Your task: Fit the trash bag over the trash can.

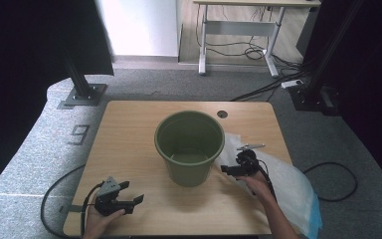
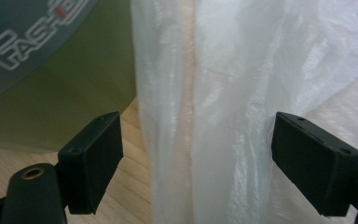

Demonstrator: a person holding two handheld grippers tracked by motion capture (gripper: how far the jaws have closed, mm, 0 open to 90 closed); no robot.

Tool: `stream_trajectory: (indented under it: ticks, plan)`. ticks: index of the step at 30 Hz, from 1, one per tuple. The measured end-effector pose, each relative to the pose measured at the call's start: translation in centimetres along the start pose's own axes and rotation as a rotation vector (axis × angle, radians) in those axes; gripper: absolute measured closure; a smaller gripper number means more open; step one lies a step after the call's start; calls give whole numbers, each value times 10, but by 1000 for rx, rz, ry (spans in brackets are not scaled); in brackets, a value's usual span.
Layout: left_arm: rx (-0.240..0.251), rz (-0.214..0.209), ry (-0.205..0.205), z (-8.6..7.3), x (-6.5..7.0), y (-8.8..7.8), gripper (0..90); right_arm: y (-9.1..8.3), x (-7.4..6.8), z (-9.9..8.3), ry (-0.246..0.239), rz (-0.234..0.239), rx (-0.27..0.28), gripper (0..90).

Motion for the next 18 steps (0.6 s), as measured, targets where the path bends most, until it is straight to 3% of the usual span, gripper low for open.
stream_trajectory:
  ticks: [3, 6, 10, 18]
  plan:
    - [-2, 0, 0, 0, 0, 0, 182, 2, -4, 0, -40, -28, 5, 214]
    - [-3, 2, 1, 0, 0, 0, 183, 2, -6, 6, -89, -99, 48, 306]
    - [0, 6, -1, 0, -1, -1, 183, 4, -11, 10, -126, -120, 69, 422]
    - [1, 9, -3, -1, -3, -2, 183, 17, -9, 2, -134, -147, 3, 497]
Point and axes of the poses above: each handheld gripper's, and its own axes: y roughly forward along the jaws, z roughly out of its top, x roughly to its right, the point moved 10 cm from there along y, roughly forward along the jaws
